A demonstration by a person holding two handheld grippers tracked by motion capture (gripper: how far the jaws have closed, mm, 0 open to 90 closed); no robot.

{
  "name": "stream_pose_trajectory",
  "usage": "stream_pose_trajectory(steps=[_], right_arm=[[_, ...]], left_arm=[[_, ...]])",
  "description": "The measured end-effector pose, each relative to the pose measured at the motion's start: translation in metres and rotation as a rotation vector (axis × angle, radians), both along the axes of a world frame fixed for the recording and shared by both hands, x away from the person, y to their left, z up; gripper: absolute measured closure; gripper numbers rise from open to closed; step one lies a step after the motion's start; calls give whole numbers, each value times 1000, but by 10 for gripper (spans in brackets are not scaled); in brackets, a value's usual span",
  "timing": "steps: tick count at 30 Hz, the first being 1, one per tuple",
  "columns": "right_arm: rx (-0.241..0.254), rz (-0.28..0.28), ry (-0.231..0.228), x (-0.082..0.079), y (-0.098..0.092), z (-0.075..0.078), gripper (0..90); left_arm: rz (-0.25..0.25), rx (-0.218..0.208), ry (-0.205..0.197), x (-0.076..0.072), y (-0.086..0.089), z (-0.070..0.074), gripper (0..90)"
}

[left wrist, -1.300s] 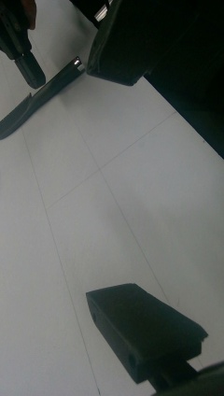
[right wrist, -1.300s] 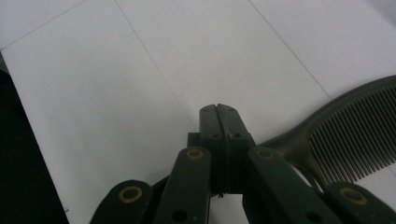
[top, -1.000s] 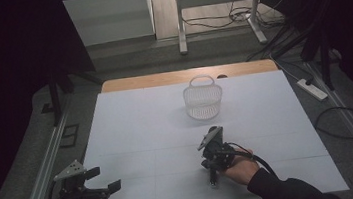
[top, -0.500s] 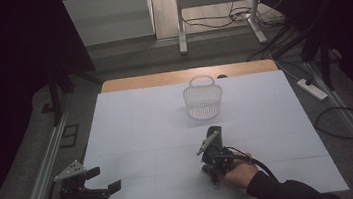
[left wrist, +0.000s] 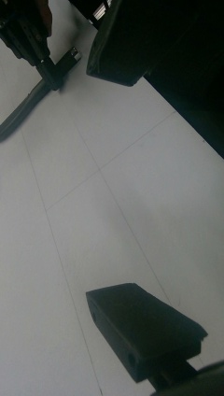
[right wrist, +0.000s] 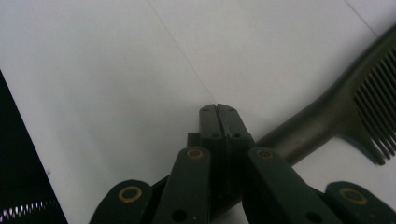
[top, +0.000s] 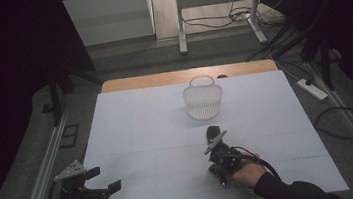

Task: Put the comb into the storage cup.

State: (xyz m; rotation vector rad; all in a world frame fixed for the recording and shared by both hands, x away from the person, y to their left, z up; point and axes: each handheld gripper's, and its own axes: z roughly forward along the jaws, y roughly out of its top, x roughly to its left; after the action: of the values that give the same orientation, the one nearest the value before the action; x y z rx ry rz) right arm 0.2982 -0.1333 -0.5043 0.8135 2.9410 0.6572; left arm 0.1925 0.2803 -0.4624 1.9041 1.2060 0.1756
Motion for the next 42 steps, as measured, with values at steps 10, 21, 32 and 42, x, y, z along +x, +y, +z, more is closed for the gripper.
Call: stream_pose_trajectory(steps=[10, 21, 32, 42], right_arm=[[-1, -37, 21, 2, -22, 1, 894], [-16, -71, 28, 9, -45, 3, 894], [-26, -156, 12, 19, -79, 5, 894], [-32, -220, 1, 28, -100, 7, 893]], left_arm=[[2, -2, 3, 0, 0, 0, 1], [5, -2, 5, 1, 0, 0, 2], [8, 0, 8, 1, 0, 0, 2], [10, -2, 10, 2, 0, 0, 3]])
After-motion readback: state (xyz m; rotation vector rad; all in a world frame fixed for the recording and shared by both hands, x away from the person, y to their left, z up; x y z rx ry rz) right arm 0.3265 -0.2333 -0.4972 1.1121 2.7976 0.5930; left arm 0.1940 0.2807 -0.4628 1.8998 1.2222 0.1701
